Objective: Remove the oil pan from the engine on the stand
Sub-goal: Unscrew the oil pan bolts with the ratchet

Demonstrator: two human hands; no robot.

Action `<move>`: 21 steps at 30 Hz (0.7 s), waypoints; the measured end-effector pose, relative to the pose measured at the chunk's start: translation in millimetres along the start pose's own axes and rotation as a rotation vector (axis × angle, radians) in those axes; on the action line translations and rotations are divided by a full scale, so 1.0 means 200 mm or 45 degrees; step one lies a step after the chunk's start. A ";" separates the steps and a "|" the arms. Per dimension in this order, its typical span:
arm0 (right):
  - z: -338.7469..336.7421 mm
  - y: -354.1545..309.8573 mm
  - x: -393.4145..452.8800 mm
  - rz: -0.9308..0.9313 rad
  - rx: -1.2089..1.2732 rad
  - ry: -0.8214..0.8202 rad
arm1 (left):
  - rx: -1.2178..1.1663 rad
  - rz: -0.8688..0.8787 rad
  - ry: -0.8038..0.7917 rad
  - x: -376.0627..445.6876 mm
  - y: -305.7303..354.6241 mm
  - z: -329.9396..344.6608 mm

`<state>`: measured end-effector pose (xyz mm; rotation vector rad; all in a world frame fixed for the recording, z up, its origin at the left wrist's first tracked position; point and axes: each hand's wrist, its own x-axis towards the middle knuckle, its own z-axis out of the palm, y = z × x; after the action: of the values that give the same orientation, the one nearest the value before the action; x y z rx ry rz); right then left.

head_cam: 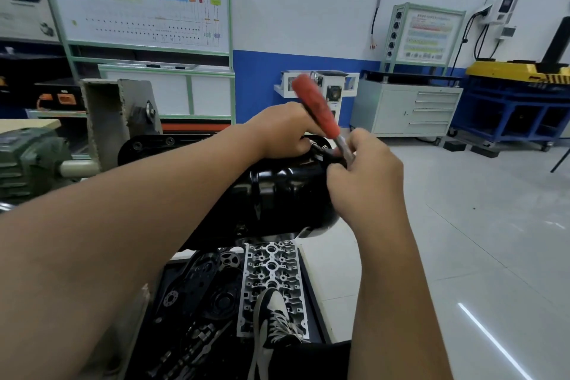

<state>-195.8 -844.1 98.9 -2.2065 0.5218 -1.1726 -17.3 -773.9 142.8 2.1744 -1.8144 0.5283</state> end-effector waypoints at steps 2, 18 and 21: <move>0.01 0.02 0.01 0.056 0.066 0.031 | -0.101 0.105 -0.012 -0.01 0.03 -0.01; 0.04 -0.04 -0.05 0.145 0.802 0.184 | -0.095 0.026 -0.316 -0.07 0.12 -0.02; 0.08 -0.10 -0.06 0.640 1.357 0.495 | -0.082 -0.011 -0.330 -0.09 0.13 0.00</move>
<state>-186.9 -817.7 98.0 -0.8896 0.4142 -1.1899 -46.2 -763.0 134.9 2.2938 -1.9173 0.1895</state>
